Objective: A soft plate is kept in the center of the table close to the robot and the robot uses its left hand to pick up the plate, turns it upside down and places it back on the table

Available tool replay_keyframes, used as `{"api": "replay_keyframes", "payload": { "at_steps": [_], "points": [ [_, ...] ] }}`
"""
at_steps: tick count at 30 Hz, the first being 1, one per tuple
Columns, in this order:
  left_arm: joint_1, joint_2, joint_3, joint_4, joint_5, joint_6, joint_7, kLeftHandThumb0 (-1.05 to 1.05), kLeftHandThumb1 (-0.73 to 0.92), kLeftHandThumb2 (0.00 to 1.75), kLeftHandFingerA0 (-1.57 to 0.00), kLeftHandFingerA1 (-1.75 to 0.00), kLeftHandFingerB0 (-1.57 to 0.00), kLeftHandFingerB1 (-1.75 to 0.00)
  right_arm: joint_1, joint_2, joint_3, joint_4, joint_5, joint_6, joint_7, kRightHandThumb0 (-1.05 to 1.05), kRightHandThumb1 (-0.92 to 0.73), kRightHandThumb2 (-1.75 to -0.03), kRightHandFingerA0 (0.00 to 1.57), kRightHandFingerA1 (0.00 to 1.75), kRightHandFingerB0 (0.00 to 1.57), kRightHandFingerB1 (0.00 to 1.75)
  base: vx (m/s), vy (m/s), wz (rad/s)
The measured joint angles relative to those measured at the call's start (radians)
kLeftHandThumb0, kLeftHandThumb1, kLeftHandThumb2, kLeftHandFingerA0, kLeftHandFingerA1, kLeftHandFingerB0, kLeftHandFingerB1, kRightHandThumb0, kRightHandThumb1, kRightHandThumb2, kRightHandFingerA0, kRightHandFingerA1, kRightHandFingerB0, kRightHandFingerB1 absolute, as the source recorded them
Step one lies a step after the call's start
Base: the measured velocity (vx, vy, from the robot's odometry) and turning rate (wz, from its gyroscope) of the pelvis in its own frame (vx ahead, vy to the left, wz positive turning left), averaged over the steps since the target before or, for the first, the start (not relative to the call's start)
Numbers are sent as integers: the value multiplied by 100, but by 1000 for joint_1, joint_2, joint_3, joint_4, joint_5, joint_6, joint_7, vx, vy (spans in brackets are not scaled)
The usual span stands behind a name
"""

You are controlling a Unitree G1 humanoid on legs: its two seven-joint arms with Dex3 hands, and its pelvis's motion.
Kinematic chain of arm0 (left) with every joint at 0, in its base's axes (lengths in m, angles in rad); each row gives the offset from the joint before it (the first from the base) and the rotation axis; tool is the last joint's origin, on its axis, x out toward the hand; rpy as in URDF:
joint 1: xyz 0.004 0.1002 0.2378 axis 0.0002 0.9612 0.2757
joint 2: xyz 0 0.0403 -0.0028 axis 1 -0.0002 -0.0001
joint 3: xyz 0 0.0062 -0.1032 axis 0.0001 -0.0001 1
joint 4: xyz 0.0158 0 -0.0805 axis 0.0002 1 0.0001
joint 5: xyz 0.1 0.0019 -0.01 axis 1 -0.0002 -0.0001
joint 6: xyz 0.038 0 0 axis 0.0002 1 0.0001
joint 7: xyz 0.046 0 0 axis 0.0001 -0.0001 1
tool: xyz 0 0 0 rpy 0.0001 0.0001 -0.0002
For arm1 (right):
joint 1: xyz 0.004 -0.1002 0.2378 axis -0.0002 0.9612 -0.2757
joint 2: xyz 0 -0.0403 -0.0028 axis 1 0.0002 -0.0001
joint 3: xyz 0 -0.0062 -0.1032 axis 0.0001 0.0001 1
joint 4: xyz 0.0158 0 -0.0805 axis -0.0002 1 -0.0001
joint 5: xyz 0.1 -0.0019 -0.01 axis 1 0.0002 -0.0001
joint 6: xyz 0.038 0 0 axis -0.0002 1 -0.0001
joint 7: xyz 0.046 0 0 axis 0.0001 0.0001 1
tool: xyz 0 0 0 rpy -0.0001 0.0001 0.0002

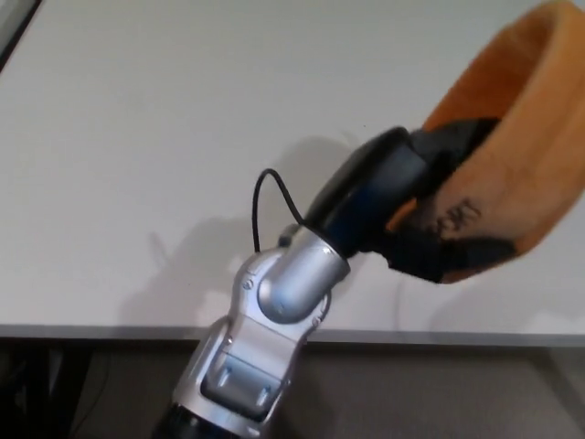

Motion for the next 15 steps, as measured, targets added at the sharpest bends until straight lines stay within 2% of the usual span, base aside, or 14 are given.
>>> {"api": "replay_keyframes", "payload": {
  "at_steps": [1, 2, 3, 5, 6, 7, 8, 9, 10, 11, 12, 13, 14, 15],
  "points": [
    [-4, 0, 9, 0, -11, 4, 0, -40, 50, 90, -124, -145, -101, -134, 0, 0, 0, 0, 0, 0, 0, -81, -92, -69, 26, 40, 8, 21, 0, 0, 0],
    [-12, 0, 27, 0, -34, 13, 0, -40, 50, 90, -124, -145, -101, -134, 0, 0, 0, 0, 0, 0, 0, -81, -92, -69, 26, 40, 8, 21, 0, 0, 0],
    [-17, 0, 38, 0, -46, 17, 0, -30, 67, 65, -98, -175, -70, -175, 0, 0, 0, 0, 0, 0, 0, -80, -92, -70, 26, 41, 8, 21, 0, 0, 0],
    [-28, 0, 66, 0, -77, 26, 0, -27, 66, 61, -98, -175, -59, -175, 0, 0, 0, 0, 0, 0, 0, -81, -92, -69, 26, 40, 9, 21, 0, 0, 0],
    [-32, 0, 78, 0, -89, 30, 0, -27, 66, 61, -98, -175, -59, -175, 0, 0, 0, 0, 0, 0, 0, -81, -92, -69, 26, 40, 9, 21, 0, 0, 0],
    [-37, 1, 93, 1, -103, 35, 1, -26, 69, 60, -94, -175, -51, -175, 0, 0, 0, 0, 0, 0, 0, -80, -92, -68, 26, 40, 8, 21, 0, 0, 0],
    [-42, 1, 110, 2, -120, 40, 2, -26, 69, 60, -94, -175, -51, -175, 0, 0, 0, 0, 0, 0, 0, -80, -92, -68, 26, 40, 8, 21, 0, 0, 0],
    [-47, 1, 125, 3, -133, 45, 3, -25, 71, 58, -92, -175, -40, -175, 0, 0, 0, 0, 0, 0, 0, -80, -92, -69, 26, 40, 8, 21, 0, 0, 0],
    [-51, 1, 143, 4, -150, 49, 5, -38, 55, 86, -119, -147, -73, -122, 0, 0, 0, 0, 0, 0, 0, -80, -92, -69, 26, 41, 9, 21, 0, 0, 0],
    [-55, 1, 158, 6, -164, 52, 6, -38, 55, 86, -119, -147, -73, -122, 0, 0, 1, 0, 0, 0, 0, -80, -92, -69, 26, 41, 9, 21, 0, 0, 0],
    [-60, 1, 178, 8, -181, 58, 7, -25, 74, 60, -91, -175, -33, -164, 0, 0, 1, 0, 0, 0, 0, -80, -92, -70, 26, 40, 8, 21, 0, 0, 0],
    [-65, 2, 200, 10, -201, 62, 8, -26, 73, 64, -93, -175, -36, -148, 0, 0, 1, 0, 0, 0, 0, -79, -92, -69, 26, 40, 8, 21, 0, 0, 0],
    [-69, 2, 220, 14, -217, 66, 8, -26, 73, 64, -93, -175, -36, -148, 0, 0, 1, 0, 0, 0, 0, -79, -92, -69, 26, 40, 8, 21, 0, 0, 0],
    [-72, 3, 236, 17, -230, 70, 9, -26, 69, 65, -95, -175, -37, -121, 0, 0, 1, 0, 0, 0, 0, -79, -92, -69, 25, 40, 8, 21, 0, 0, 0]
  ]
}}
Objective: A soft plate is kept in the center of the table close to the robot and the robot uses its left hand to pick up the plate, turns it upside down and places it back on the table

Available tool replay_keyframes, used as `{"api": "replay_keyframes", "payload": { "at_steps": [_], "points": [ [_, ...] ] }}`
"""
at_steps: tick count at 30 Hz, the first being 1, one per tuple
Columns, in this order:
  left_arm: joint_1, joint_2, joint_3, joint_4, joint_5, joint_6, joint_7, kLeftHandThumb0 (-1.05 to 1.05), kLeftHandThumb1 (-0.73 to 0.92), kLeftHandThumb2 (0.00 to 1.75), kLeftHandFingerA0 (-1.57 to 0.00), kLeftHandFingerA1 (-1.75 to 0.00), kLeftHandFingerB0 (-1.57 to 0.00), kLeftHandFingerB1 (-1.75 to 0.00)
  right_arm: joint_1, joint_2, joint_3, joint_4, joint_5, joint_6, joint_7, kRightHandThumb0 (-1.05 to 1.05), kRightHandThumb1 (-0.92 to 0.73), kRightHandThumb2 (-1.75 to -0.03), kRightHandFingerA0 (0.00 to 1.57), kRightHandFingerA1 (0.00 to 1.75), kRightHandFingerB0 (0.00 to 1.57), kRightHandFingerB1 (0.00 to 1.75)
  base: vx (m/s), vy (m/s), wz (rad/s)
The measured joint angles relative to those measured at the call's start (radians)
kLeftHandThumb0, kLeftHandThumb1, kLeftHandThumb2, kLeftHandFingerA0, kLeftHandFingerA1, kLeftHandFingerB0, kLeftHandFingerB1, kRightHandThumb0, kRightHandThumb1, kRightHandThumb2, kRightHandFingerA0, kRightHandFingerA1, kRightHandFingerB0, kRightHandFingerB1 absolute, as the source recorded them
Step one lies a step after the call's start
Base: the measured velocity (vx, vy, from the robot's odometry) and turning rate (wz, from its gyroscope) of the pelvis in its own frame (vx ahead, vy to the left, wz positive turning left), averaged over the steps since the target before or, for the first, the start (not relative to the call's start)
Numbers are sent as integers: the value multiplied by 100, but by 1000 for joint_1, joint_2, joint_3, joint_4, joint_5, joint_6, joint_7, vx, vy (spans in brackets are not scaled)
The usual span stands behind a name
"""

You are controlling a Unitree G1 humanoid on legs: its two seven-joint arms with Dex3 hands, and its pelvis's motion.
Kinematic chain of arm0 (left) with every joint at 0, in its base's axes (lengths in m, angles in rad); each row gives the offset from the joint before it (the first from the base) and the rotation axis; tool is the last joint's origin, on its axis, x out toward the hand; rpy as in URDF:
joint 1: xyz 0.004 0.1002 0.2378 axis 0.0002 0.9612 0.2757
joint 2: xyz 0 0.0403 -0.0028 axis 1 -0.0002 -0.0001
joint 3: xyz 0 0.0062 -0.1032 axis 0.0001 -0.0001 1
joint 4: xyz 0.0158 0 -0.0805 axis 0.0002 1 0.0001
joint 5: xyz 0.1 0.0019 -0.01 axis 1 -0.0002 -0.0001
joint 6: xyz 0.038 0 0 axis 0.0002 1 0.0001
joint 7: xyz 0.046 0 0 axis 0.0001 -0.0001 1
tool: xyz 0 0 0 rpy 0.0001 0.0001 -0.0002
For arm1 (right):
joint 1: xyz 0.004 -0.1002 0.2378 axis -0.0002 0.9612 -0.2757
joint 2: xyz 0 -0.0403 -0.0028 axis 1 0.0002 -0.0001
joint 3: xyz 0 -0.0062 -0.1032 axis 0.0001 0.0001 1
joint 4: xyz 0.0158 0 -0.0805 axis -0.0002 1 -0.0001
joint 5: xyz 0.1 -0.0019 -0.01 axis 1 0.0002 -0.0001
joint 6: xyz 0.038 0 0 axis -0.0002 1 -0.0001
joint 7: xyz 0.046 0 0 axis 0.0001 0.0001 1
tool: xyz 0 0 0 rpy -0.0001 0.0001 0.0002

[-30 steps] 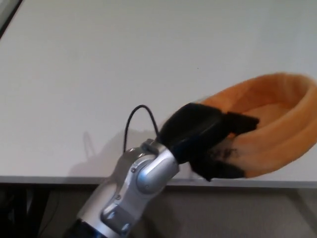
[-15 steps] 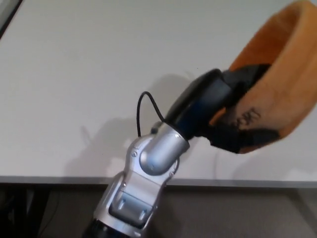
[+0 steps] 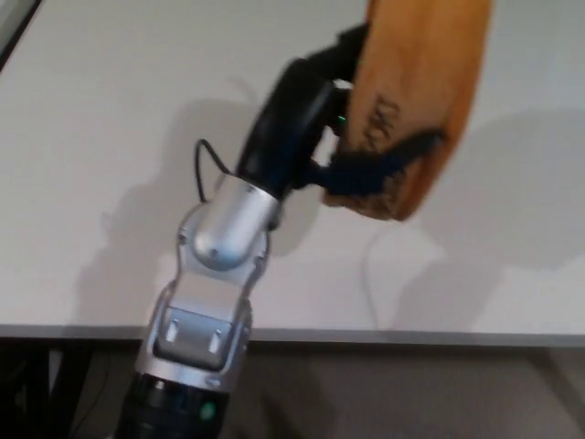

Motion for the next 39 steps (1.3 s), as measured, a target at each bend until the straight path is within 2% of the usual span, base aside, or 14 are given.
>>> {"api": "replay_keyframes", "payload": {
  "at_steps": [9, 10, 11, 15, 19, 20, 22, 23, 27, 29, 30, 33, 35, 39],
  "points": [
    [-18, 0, 167, 41, -130, 33, 27, -31, 74, 58, -104, -175, -47, -168, 0, 0, 1, 0, 0, 0, 0, -79, -92, -71, 25, 41, 6, 21, 0, 0, 0],
    [-19, 0, 190, 48, -147, 37, 32, -46, 56, 89, -131, -153, -78, -122, 0, 0, 1, 0, 0, 0, 0, -80, -92, -69, 25, 41, 7, 21, 0, 0, 0],
    [-20, -1, 209, 53, -163, 42, 37, -37, 77, 63, -103, -175, -52, -147, 0, 0, 1, 0, 0, 0, 0, -79, -92, -70, 25, 42, 7, 21, 0, 0, 0],
    [-22, -3, 295, 76, -224, 59, 65, -40, 81, 63, -100, -175, -49, -140, 1, 0, 1, 0, 0, 0, 0, -80, -92, -69, 26, 42, 8, 21, 0, 0, 0],
    [-26, -8, 376, 101, -280, 78, 102, -40, 79, 69, -96, -175, -50, -95, 0, 0, 1, 0, -1, 0, 0, -80, -92, -69, 25, 41, 7, 21, 0, 0, 0],
    [-28, -9, 405, 109, -300, 84, 116, -42, 70, 106, -119, -138, -63, -96, 0, 0, 1, 0, -1, 0, 0, -79, -91, -68, 25, 41, 8, 21, 0, 0, 0],
    [-31, -10, 454, 124, -331, 93, 143, -45, 71, 105, -120, -141, -63, -99, 0, 0, 1, 0, -1, 0, 1, -79, -92, -69, 25, 41, 7, 21, 0, 0, 0],
    [-31, -11, 486, 137, -351, 99, 163, -42, 83, 73, -100, -175, -42, -89, 0, 0, 1, 0, 0, 0, 1, -78, -92, -69, 25, 42, 7, 21, 0, 0, 0],
    [-31, -12, 581, 174, -412, 118, 221, -42, 84, 72, -98, -175, -40, -91, 0, 0, 1, -1, -1, 0, 2, -78, -92, -70, 26, 41, 7, 21, 0, 0, 0],
    [-31, -16, 637, 195, -449, 131, 256, -46, 73, 108, -119, -139, -60, -92, 0, 0, 1, -1, -1, 0, 3, -79, -92, -68, 27, 41, 9, 21, 0, 0, 0],
    [-31, -19, 655, 202, -461, 136, 267, -44, 88, 65, -99, -175, -46, -115, 0, 0, 1, -1, -1, 0, 3, -78, -92, -68, 26, 40, 9, 21, 0, 0, 0],
    [-29, -21, 721, 226, -510, 154, 307, -42, 87, 65, -102, -175, -46, -118, 0, 0, 1, -1, -1, 0, 3, -79, -92, -69, 26, 40, 8, 21, 0, 0, 0],
    [-28, -21, 763, 245, -544, 164, 332, -43, 70, 107, -122, -138, -60, -87, 0, 0, 1, -2, -1, 0, 4, -79, -92, -69, 25, 40, 8, 21, 0, 0, 0],
    [-27, -22, 846, 277, -621, 186, 388, -46, 67, 103, -125, -142, -64, -95, 0, 0, 1, -2, -2, 0, 4, -76, -92, -70, 26, 42, 6, 21, 0, 0, 0]
  ]
}}
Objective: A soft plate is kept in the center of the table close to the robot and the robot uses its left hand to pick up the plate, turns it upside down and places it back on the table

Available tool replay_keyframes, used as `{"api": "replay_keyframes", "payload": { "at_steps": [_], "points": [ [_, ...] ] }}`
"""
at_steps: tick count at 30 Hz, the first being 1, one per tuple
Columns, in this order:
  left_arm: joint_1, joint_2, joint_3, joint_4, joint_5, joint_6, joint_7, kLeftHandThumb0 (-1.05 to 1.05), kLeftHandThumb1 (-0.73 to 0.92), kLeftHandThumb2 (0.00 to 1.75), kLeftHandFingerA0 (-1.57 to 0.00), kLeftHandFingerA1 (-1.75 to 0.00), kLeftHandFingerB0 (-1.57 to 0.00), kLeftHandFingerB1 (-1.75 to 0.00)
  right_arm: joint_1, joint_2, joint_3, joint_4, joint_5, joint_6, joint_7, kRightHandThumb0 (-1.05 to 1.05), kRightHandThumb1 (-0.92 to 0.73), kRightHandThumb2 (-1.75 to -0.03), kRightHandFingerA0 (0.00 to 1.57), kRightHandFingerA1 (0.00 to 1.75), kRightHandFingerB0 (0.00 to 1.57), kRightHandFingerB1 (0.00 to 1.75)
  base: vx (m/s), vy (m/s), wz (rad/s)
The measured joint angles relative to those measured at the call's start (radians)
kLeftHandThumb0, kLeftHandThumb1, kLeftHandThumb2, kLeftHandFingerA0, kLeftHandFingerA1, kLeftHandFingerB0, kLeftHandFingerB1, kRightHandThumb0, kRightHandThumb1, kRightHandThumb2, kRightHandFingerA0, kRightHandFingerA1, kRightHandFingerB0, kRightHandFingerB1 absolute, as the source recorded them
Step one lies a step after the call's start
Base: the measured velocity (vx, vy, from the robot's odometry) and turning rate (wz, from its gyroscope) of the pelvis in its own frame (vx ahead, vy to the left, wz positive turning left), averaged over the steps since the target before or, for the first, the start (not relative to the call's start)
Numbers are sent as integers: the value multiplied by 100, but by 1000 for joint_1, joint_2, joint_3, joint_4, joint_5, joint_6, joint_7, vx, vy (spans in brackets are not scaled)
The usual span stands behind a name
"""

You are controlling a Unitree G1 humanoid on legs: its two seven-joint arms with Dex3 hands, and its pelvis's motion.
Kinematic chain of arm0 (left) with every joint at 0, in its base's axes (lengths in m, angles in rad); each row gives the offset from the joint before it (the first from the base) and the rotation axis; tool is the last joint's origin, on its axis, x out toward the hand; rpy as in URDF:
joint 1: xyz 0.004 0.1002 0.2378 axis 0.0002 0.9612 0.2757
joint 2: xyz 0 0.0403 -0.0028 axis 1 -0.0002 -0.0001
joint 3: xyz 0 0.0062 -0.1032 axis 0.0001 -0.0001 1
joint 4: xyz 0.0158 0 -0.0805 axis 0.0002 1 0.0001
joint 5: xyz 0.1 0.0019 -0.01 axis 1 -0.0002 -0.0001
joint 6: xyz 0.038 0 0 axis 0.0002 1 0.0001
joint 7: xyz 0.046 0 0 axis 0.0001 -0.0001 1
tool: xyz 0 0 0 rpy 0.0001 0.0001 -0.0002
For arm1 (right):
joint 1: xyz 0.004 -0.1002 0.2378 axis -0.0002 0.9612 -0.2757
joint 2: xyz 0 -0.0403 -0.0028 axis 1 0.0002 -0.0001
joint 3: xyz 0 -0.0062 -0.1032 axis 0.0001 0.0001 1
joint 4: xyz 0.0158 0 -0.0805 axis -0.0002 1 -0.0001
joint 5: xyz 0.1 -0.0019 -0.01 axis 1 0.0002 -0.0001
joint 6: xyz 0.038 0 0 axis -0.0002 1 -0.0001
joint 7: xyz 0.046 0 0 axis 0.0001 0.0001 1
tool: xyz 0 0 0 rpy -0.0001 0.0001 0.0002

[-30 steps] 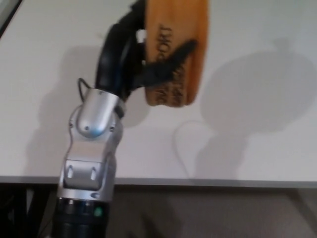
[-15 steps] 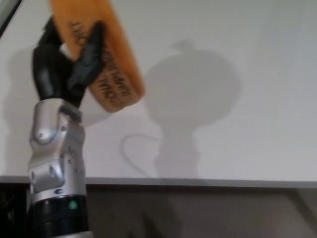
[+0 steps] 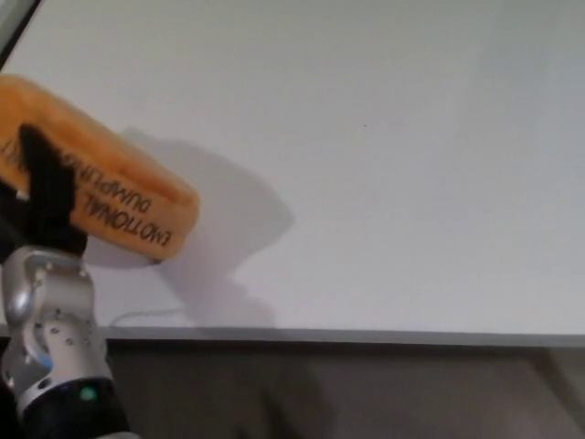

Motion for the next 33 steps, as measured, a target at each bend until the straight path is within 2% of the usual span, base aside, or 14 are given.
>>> {"api": "replay_keyframes", "payload": {
  "at_steps": [1, 2, 4, 5, 8, 11, 12, 13, 21, 27, 28, 29, 30, 33],
  "points": [
    [0, 0, 17, 7, -16, 4, 13, -46, 67, 103, -125, -142, -64, -95, 0, 0, 0, 0, 0, 0, 0, -76, -92, -70, 26, 42, 6, 21, 0, 0, 0],
    [0, 0, 28, 12, -26, 7, 21, -42, 79, 70, -101, -175, -44, -82, 0, 0, 0, -1, 0, 0, 0, -77, -92, -71, 26, 42, 6, 21, 0, 0, 0],
    [0, 0, 67, 30, -62, 16, 58, -41, 80, 71, -99, -175, -45, -72, 0, -1, 0, -2, -1, 0, 0, -78, -92, -71, 26, 43, 6, 21, 0, 0, 0],
    [0, 0, 89, 39, -84, 23, 81, -42, 69, 105, -122, -138, -52, -77, 0, -1, 0, -3, -1, 0, 1, -79, -92, -69, 25, 42, 8, 21, 0, 0, 0],
    [4, -1, 134, 59, -134, 46, 126, -45, 68, 102, -122, -140, -46, -75, 0, -5, 1, -4, -2, 0, 2, -79, -92, -69, 26, 41, 8, 21, 0, 0, 0],
    [18, -5, 180, 83, -191, 84, 180, -38, 77, 70, -96, -175, -47, -83, 1, -12, 1, -7, -3, 0, 4, -79, -92, -69, 27, 41, 9, 22, 0, 0, 0],
    [23, -8, 187, 90, -201, 94, 192, -45, 81, 64, -103, -175, -48, -122, 2, -13, 1, -9, -4, 0, 4, -78, -92, -71, 27, 42, 6, 21, 0, 0, 0],
    [33, -7, 194, 100, -216, 110, 208, -42, 81, 63, -103, -175, -41, -59, 2, -15, 1, -11, -5, 0, 4, -77, -92, -72, 25, 42, 5, 20, 0, 0, 0],
    [93, 50, 127, 123, -259, 227, 227, -29, 74, 68, -94, -175, -21, -41, 3, -18, 6, -20, -13, 0, 4, -76, -92, -70, 26, 41, 7, 21, 0, 0, 0],
    [148, 112, -10, 102, -257, 294, 201, -32, 74, 71, -102, -175, -60, -75, 10, -17, 8, -24, -16, 1, 5, -78, -92, -71, 26, 43, 7, 22, 0, 0, 0],
    [159, 128, -48, 99, -255, 306, 192, -38, 58, 97, -127, -140, -34, -66, 11, -17, 8, -25, -16, 0, 4, -77, -92, -71, 26, 42, 6, 21, 0, 0, 0],
    [165, 136, -68, 97, -253, 314, 187, -38, 58, 97, -127, -140, -34, -66, 12, -17, 8, -26, -17, 0, 4, -77, -92, -71, 26, 42, 6, 21, 0, 0, 0],
    [176, 148, -104, 94, -251, 326, 178, -40, 82, 64, -101, -175, -51, -120, 14, -17, 8, -27, -18, 0, 4, -77, -92, -71, 26, 42, 7, 21, 0, 0, 0],
    [196, 177, -205, 84, -245, 356, 152, -44, 86, 66, -103, -175, -74, -157, 17, -17, 9, -28, -20, 0, 4, -78, -92, -70, 28, 42, 9, 23, 0, 0, 0]
  ]
}}
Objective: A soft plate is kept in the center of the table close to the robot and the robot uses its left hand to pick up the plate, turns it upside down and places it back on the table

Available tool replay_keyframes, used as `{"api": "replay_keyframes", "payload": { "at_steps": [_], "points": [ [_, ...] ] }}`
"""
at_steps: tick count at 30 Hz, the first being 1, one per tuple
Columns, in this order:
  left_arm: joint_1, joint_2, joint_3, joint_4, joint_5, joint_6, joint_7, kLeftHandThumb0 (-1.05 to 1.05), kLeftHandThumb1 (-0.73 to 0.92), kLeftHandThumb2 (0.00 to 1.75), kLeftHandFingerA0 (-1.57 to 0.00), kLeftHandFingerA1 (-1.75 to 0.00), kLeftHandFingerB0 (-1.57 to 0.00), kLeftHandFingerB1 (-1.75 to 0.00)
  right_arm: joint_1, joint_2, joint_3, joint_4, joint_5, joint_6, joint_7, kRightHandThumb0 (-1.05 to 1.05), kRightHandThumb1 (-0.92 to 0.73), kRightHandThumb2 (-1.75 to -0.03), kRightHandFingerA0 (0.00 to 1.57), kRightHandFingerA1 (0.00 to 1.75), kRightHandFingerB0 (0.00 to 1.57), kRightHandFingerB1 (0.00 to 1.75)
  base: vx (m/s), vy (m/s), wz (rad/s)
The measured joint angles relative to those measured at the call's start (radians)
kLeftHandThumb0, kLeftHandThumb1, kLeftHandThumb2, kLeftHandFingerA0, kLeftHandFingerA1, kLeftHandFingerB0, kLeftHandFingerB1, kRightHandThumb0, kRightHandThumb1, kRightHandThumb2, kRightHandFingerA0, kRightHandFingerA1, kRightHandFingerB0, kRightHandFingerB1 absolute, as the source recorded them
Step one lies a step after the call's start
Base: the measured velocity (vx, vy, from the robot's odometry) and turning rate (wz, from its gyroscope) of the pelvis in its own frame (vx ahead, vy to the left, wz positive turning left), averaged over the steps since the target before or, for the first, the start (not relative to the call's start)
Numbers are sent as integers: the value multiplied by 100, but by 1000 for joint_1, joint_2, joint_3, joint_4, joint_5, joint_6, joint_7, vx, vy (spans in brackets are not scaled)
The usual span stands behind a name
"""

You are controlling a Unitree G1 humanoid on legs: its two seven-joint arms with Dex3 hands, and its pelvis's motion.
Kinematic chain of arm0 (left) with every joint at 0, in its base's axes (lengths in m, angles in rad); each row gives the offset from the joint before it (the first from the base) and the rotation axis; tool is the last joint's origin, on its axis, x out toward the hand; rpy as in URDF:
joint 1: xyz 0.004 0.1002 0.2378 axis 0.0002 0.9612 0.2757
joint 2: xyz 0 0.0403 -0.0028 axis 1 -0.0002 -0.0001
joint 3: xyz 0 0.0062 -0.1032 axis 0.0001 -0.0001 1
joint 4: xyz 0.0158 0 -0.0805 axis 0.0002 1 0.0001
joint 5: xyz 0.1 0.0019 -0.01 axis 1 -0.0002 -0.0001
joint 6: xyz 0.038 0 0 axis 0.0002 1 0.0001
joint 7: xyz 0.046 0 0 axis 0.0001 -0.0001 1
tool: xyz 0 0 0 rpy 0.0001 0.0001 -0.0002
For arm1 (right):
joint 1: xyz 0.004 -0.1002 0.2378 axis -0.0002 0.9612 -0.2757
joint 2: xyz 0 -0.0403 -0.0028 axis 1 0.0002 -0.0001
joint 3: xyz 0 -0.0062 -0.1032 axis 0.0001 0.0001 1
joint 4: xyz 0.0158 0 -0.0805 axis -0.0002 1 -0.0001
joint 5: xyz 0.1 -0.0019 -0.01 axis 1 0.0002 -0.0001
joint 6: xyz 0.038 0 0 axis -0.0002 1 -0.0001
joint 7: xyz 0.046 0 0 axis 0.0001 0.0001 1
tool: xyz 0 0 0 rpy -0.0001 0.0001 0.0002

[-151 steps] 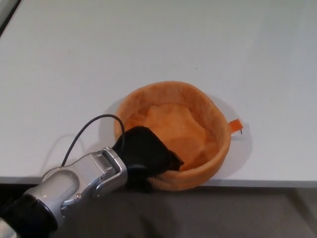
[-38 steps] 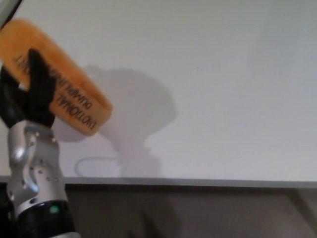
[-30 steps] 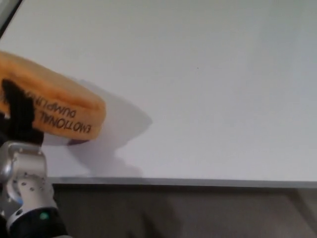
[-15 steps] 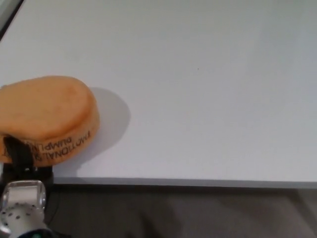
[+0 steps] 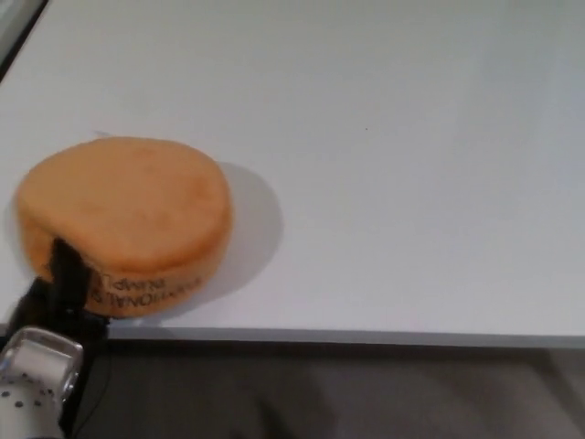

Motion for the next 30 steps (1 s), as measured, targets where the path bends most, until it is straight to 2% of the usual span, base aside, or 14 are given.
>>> {"api": "replay_keyframes", "payload": {
  "at_steps": [1, 3, 5, 8, 10, 17, 22, 30],
  "points": [
    [5, 8, -31, -3, 2, 10, -9, -44, 86, 66, -103, -175, -74, -157, 1, 0, 0, -1, -1, 0, 0, -78, -92, -70, 28, 42, 9, 23, 0, 0, 0],
    [17, 28, -120, -17, 11, 33, -31, -45, 84, 66, -105, -175, -86, -161, 5, 0, 2, -2, -3, 0, 0, -76, -92, -72, 26, 43, 7, 21, 0, 0, 0],
    [26, 42, -199, -35, 21, 52, -48, -43, 85, 66, -105, -175, -83, -166, 8, 0, 3, -5, -6, 0, 0, -76, -92, -73, 27, 45, 6, 21, 0, 0, 0],
    [31, 64, -307, -60, 35, 88, -70, -44, 85, 65, -105, -175, -78, -165, 8, 0, 5, -5, -10, 1, 0, -76, -92, -74, 28, 45, 7, 21, 0, 0, 0],
    [32, 73, -364, -75, 40, 113, -82, -44, 88, 68, -105, -175, -78, -174, 8, 0, 6, -5, -14, 1, 0, -76, -92, -74, 29, 46, 7, 21, 0, 0, 0],
    [19, 123, -548, -146, 61, 214, -133, -43, 85, 67, -105, -175, -74, -167, 5, -1, 9, -8, -21, 3, -2, -74, -92, -74, 28, 46, 7, 21, 0, 0, 0],
    [-5, 124, -580, -194, 65, 279, -152, -46, 86, 67, -105, -175, -74, -167, -10, -9, 12, -10, -27, 6, -8, -73, -92, -74, 29, 47, 7, 21, 0, 0, 0],
    [6, 67, -543, -245, 75, 329, -153, -46, 86, 67, -102, -175, -68, -166, -23, -22, 12, -11, -31, 10, -15, -73, -92, -74, 29, 47, 7, 22, 0, 0, 0]
  ]
}}
